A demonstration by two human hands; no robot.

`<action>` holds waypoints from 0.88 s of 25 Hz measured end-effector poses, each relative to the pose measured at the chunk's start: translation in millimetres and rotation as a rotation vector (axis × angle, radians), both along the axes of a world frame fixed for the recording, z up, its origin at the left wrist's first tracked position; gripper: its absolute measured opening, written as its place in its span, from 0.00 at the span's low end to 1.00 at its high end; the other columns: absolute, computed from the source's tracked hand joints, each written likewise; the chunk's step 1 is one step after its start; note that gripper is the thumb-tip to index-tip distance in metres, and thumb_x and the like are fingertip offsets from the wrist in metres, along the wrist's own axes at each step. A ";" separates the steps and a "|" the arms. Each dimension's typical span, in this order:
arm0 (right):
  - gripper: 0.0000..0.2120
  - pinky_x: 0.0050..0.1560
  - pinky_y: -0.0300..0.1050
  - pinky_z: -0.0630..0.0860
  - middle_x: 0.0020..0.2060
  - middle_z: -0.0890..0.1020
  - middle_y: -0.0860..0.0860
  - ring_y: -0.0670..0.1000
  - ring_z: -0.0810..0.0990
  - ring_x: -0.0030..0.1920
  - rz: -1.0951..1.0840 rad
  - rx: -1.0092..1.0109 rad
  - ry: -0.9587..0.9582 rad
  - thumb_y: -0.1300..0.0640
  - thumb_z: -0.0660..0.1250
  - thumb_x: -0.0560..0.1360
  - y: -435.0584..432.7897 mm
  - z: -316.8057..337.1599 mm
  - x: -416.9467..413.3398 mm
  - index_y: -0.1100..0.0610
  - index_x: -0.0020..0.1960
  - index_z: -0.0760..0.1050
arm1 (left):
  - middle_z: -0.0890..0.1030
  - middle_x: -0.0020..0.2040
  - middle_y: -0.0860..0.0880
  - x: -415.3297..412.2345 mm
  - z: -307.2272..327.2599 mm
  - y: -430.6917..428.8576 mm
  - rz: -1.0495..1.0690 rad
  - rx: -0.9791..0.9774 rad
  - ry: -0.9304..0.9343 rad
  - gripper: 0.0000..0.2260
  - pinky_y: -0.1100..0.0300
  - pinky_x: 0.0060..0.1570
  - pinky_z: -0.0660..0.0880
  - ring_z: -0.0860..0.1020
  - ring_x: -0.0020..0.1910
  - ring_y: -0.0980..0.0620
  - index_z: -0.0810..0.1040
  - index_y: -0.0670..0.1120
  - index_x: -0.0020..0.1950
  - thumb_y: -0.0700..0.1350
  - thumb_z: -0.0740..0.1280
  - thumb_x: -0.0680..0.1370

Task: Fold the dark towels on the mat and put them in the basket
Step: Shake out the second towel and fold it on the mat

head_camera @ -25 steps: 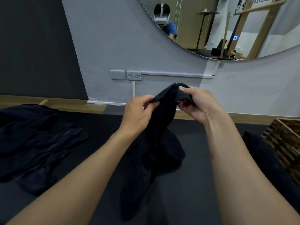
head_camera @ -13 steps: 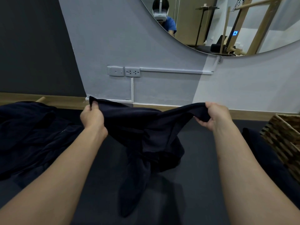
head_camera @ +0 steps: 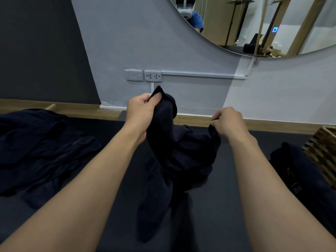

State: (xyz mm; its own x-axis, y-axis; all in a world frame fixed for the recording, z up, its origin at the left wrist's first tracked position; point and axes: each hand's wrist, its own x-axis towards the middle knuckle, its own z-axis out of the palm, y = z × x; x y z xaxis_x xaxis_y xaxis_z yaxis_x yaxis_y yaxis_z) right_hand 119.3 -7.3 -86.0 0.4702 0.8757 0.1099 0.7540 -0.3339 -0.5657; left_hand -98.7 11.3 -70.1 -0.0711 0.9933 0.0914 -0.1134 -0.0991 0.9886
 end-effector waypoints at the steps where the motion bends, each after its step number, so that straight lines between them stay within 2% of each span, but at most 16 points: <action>1: 0.10 0.49 0.45 0.76 0.50 0.83 0.58 0.59 0.80 0.51 -0.006 -0.007 -0.024 0.67 0.64 0.76 -1.2 1.2 3.4 0.56 0.49 0.82 | 0.85 0.41 0.46 -2.4 -0.4 -0.9 -0.002 -0.003 0.008 0.06 0.56 0.43 0.80 0.82 0.41 0.49 0.83 0.45 0.42 0.44 0.70 0.78; 4: 0.17 0.49 0.40 0.72 0.48 0.83 0.53 0.54 0.79 0.50 0.100 0.093 0.011 0.70 0.58 0.75 -6.0 7.7 1.2 0.54 0.47 0.83 | 0.84 0.36 0.48 -2.9 0.9 -5.5 -0.032 0.009 0.039 0.05 0.58 0.40 0.79 0.82 0.36 0.52 0.83 0.45 0.40 0.42 0.73 0.76; 7: 0.20 0.44 0.41 0.73 0.35 0.82 0.49 0.47 0.79 0.39 0.332 0.307 0.354 0.72 0.53 0.70 -7.3 22.8 -28.3 0.53 0.36 0.79 | 0.84 0.36 0.48 7.9 4.3 -9.7 -0.081 0.062 0.121 0.04 0.59 0.39 0.79 0.81 0.35 0.53 0.83 0.45 0.40 0.41 0.74 0.75; 9: 0.15 0.39 0.42 0.74 0.32 0.81 0.50 0.47 0.79 0.34 0.430 0.364 0.504 0.66 0.56 0.72 -9.7 30.6 -50.4 0.53 0.37 0.78 | 0.85 0.36 0.47 14.0 6.3 -10.9 -0.098 0.098 0.147 0.04 0.58 0.39 0.79 0.82 0.34 0.52 0.84 0.46 0.40 0.41 0.74 0.74; 11: 0.04 0.42 0.44 0.77 0.37 0.84 0.50 0.48 0.81 0.38 0.540 0.307 0.581 0.53 0.66 0.75 -10.9 31.7 -62.0 0.49 0.45 0.80 | 0.86 0.37 0.46 16.4 6.8 -10.3 -0.099 0.138 0.194 0.03 0.55 0.43 0.79 0.83 0.37 0.50 0.85 0.47 0.40 0.42 0.75 0.74; 12: 0.06 0.45 0.45 0.78 0.40 0.85 0.51 0.49 0.83 0.41 0.593 0.258 0.568 0.48 0.70 0.74 -11.0 32.6 -63.5 0.49 0.49 0.80 | 0.86 0.38 0.46 15.5 6.4 -9.4 -0.098 0.153 0.226 0.02 0.53 0.45 0.80 0.84 0.39 0.48 0.86 0.48 0.40 0.43 0.75 0.73; 13: 0.09 0.46 0.45 0.79 0.42 0.85 0.53 0.50 0.84 0.41 0.630 0.222 0.542 0.48 0.72 0.73 -10.8 33.4 -61.6 0.50 0.52 0.80 | 0.86 0.39 0.46 13.3 5.6 -8.7 -0.098 0.157 0.250 0.01 0.53 0.45 0.81 0.84 0.40 0.48 0.86 0.48 0.41 0.43 0.75 0.73; 15: 0.06 0.41 0.45 0.76 0.38 0.83 0.54 0.48 0.80 0.36 0.620 0.246 0.437 0.54 0.72 0.75 -9.9 38.3 -54.7 0.56 0.47 0.80 | 0.86 0.38 0.46 7.2 3.5 -10.4 -0.098 0.139 0.291 0.02 0.55 0.43 0.80 0.84 0.38 0.50 0.85 0.48 0.40 0.44 0.76 0.72; 17: 0.08 0.35 0.41 0.71 0.33 0.79 0.52 0.46 0.75 0.32 0.580 0.251 0.356 0.55 0.70 0.77 -7.7 40.6 -46.6 0.56 0.40 0.77 | 0.85 0.40 0.44 0.6 1.1 -12.6 -0.108 0.131 0.303 0.04 0.56 0.42 0.79 0.82 0.37 0.52 0.83 0.46 0.41 0.44 0.76 0.72; 19: 0.10 0.33 0.40 0.68 0.32 0.77 0.52 0.46 0.72 0.30 0.550 0.256 0.344 0.54 0.70 0.76 -6.8 38.9 -44.8 0.56 0.38 0.76 | 0.85 0.40 0.42 -2.7 3.3 -15.6 -0.159 0.146 0.291 0.06 0.57 0.41 0.78 0.81 0.36 0.52 0.81 0.43 0.43 0.44 0.76 0.73; 20: 0.10 0.32 0.39 0.68 0.32 0.77 0.52 0.46 0.71 0.31 0.530 0.286 0.344 0.54 0.71 0.76 -6.4 38.4 -44.2 0.58 0.39 0.77 | 0.84 0.39 0.42 -5.9 4.8 -14.2 -0.199 0.157 0.355 0.08 0.58 0.39 0.77 0.81 0.36 0.52 0.81 0.42 0.44 0.44 0.77 0.72; 22: 0.09 0.33 0.34 0.68 0.32 0.78 0.48 0.42 0.72 0.31 0.476 0.357 0.305 0.52 0.74 0.73 -9.3 42.9 -40.5 0.57 0.41 0.78 | 0.83 0.37 0.42 -18.4 2.4 -7.8 -0.224 0.212 0.711 0.09 0.59 0.36 0.73 0.79 0.36 0.51 0.82 0.41 0.43 0.45 0.77 0.71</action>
